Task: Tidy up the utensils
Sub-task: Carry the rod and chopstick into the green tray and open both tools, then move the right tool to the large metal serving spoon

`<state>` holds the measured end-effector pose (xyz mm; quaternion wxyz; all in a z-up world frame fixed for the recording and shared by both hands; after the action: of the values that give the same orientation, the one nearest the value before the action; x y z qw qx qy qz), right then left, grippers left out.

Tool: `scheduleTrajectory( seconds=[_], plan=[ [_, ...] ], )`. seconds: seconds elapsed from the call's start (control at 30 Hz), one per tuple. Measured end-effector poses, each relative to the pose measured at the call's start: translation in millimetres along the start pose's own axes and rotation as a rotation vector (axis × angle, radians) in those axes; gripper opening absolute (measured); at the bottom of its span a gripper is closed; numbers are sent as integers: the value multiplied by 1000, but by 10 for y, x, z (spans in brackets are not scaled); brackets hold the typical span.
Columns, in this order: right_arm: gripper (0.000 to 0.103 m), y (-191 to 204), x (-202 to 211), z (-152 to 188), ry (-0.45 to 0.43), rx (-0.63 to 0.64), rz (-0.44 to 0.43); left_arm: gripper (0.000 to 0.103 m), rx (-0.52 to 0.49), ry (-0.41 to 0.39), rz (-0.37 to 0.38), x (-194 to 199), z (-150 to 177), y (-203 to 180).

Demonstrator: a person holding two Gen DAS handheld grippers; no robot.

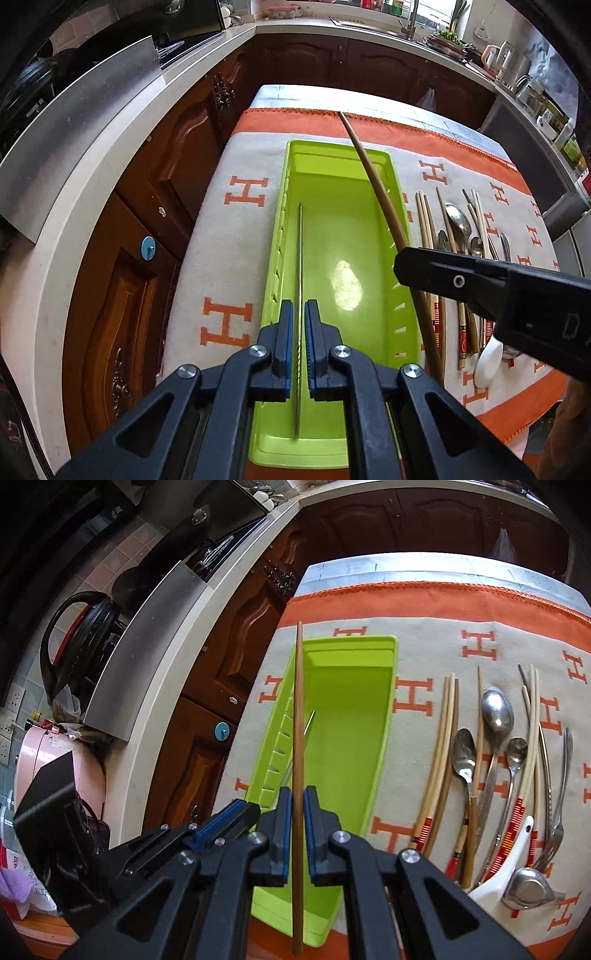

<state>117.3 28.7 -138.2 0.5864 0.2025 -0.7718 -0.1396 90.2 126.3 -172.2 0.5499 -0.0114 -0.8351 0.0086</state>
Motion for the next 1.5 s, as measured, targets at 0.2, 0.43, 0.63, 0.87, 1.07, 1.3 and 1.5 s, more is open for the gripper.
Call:
scheduleTrajectory(
  seconds=[0.2, 0.43, 0.63, 0.87, 1.07, 1.3, 1.5],
  plan=[
    [7, -6, -204, -55, 24, -38, 31, 27, 34, -5, 32, -35, -39, 105],
    [7, -147, -202, -22, 32, -68, 73, 50, 50, -29, 28, 21, -53, 160],
    [7, -260, -122, 77, 23, -50, 115, 50, 33, -38, 26, 78, -42, 82],
    [7, -458, 103, 231, -5, -20, 155, 57, 10, -35, 49, 161, -16, -100],
    [7, -805, 432, 370, -52, -9, 194, 57, -48, -44, 71, 249, 10, -420],
    [12, -1480, 824, 559, -106, -121, 225, 57, -142, -20, 110, 235, 84, -961],
    [16, -1962, 947, 757, -110, -208, 220, 57, -217, 21, 166, 157, 174, -1409]
  ],
)
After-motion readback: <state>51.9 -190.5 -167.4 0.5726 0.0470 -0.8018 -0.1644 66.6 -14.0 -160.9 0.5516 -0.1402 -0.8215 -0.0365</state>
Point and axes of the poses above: each gripper's, at about its wrist camera, not at the fingertips, and x roughly against the way its jaws point, y to its left, z to its underside, the point moved 8 cm from there along -x, roughly the way its jaws point, and after that the axes turned 3 degrees about y, right-handed, at the moved point
